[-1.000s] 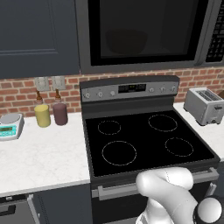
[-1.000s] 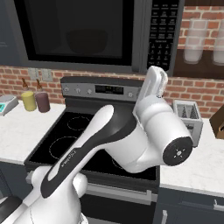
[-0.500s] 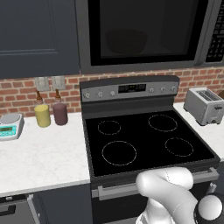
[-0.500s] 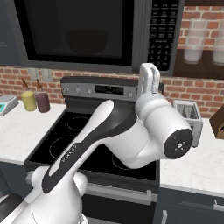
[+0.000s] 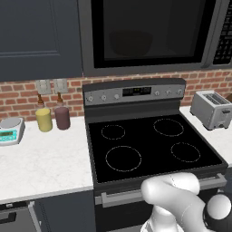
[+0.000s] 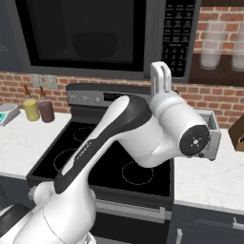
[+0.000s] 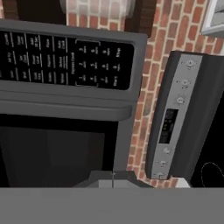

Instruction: Open the microwave, place the bowl with waffle inside the microwave, then close the microwave door and turn it on.

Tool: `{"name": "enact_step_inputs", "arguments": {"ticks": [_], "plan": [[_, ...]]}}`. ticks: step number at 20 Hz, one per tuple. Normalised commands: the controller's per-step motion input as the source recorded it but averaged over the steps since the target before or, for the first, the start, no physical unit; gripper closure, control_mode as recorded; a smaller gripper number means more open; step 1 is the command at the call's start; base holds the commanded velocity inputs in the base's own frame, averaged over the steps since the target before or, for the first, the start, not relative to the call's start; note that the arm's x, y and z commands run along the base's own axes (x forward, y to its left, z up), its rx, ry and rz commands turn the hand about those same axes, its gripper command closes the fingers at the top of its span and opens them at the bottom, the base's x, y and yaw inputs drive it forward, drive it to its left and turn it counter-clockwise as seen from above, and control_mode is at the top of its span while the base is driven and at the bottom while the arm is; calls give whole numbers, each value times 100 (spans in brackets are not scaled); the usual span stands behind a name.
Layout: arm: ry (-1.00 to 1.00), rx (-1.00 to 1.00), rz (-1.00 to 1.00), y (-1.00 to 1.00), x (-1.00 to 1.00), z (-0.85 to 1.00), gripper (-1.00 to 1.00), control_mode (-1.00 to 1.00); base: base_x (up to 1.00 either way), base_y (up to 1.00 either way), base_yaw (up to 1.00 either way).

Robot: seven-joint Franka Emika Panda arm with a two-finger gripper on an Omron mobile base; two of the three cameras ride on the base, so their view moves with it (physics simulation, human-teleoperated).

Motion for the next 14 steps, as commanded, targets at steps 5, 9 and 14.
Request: {"name": "enact_step_inputs", "arguments": {"ticks": [5,9,14], "plan": [[0,-3,0,-1,31,4,100,-100,0,0,0],[0,-2,0,-4,25,3,100,-100,0,0,0],[0,-2,0,-5,26,1,100,-100,0,0,0]]}}
